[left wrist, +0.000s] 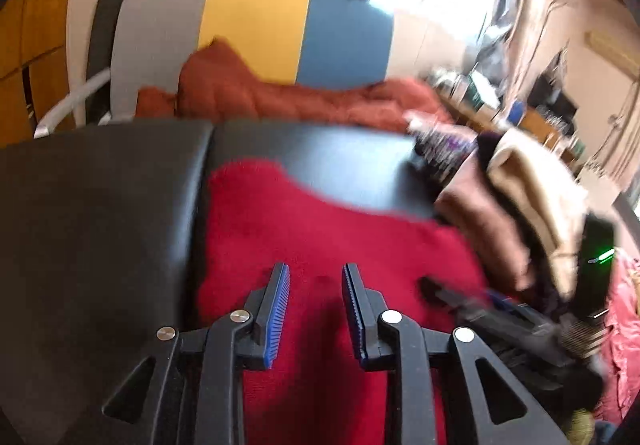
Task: Fold clothes
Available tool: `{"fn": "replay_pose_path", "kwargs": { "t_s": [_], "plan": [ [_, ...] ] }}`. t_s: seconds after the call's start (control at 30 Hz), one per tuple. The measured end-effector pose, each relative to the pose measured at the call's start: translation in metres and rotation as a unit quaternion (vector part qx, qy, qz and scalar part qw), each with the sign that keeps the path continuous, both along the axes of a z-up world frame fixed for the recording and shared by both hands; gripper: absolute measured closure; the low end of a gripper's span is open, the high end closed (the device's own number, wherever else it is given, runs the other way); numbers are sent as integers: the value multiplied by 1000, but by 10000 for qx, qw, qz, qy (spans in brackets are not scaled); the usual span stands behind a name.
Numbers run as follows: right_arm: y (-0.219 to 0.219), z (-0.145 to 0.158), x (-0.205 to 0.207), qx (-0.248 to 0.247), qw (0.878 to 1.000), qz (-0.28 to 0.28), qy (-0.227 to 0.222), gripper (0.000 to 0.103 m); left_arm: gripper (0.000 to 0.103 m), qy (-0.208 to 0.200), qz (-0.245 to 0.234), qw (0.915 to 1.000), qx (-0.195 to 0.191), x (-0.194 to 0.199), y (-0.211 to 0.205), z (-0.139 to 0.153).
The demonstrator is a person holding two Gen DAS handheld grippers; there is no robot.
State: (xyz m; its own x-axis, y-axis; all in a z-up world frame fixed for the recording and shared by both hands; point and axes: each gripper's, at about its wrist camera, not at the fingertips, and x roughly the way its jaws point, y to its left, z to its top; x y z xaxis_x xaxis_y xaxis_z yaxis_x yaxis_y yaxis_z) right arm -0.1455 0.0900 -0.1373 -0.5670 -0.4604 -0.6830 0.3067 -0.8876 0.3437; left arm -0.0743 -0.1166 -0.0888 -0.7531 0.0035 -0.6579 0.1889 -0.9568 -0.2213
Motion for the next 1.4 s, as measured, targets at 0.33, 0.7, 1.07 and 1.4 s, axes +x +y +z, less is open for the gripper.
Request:
{"fn": "replay_pose_path", "kwargs": {
  "t_s": [0.33,0.7,1.07,1.4],
  "plan": [
    [-3,-16,-28,-238,9990,-99,-376,11,76,-82,57,9997,-205,-21,-8,-35],
    [-44,-18,-67,-67,9991,13,-427,4,75,-49,136,9995,-292,-54,-38,-41],
    [-55,-18,-59,-80,9988,234,-431,3,75,-111,364,9989,-271,-30,-47,-40],
    [-48,-14,-27,-622,9922,874,-640,0,72,66,275,9967,765,50,-90,-19]
  ]
}}
